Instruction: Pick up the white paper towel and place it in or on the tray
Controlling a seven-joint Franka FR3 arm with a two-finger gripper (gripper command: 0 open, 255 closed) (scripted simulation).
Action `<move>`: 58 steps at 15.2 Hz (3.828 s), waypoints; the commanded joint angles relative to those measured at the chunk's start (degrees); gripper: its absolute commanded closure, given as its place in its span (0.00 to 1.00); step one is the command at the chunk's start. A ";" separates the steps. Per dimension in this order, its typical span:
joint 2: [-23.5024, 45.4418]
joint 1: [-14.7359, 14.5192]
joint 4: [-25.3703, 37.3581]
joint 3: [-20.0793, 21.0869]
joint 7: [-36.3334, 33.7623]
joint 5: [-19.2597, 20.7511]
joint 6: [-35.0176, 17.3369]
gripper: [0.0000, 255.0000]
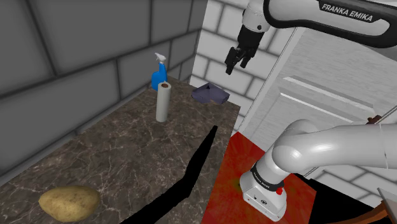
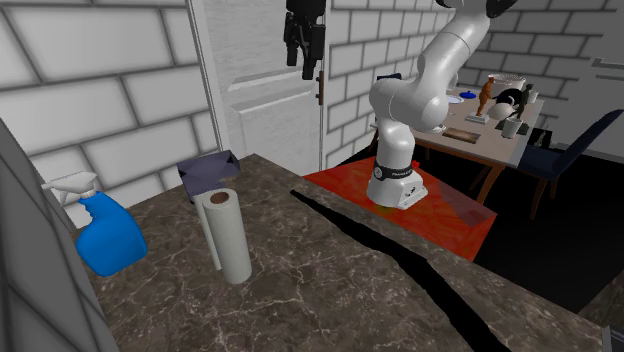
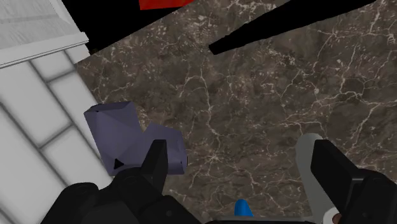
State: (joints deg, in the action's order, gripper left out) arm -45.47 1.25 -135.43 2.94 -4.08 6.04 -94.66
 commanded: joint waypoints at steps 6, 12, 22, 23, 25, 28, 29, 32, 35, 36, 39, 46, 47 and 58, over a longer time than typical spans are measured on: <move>8.13 -0.56 0.73 3.37 -5.30 -2.17 -6.73 0.00; 19.40 -0.83 4.15 7.24 -11.45 -3.43 -13.93 0.00; 40.52 -1.25 15.94 12.48 -21.96 -1.26 -22.06 0.00; 42.75 -1.41 17.54 12.83 -23.03 -0.75 -22.54 0.00; 44.83 -1.58 18.41 13.02 -23.96 -0.20 -23.60 0.00; 45.69 -1.53 17.04 12.95 -24.23 0.20 -25.79 0.00; 46.00 -1.51 16.60 12.93 -24.33 0.34 -26.52 0.00; 46.85 -1.46 15.55 12.86 -24.60 0.75 -28.38 0.00; 46.85 -1.46 15.55 12.86 -24.60 0.75 -28.38 0.00; 46.85 -1.46 15.55 12.86 -24.60 0.75 -28.38 0.00; 46.84 -1.46 15.55 12.86 -24.60 0.74 -28.37 0.00; 46.83 -1.46 15.53 12.87 -24.60 0.74 -28.38 1.00; 46.82 -1.46 15.52 12.87 -24.60 0.74 -28.37 1.00; 44.49 -1.42 19.95 12.85 -23.37 -0.41 -21.78 1.00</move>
State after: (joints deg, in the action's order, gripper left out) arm -0.61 -0.22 -115.82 15.84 -27.67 5.78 -117.15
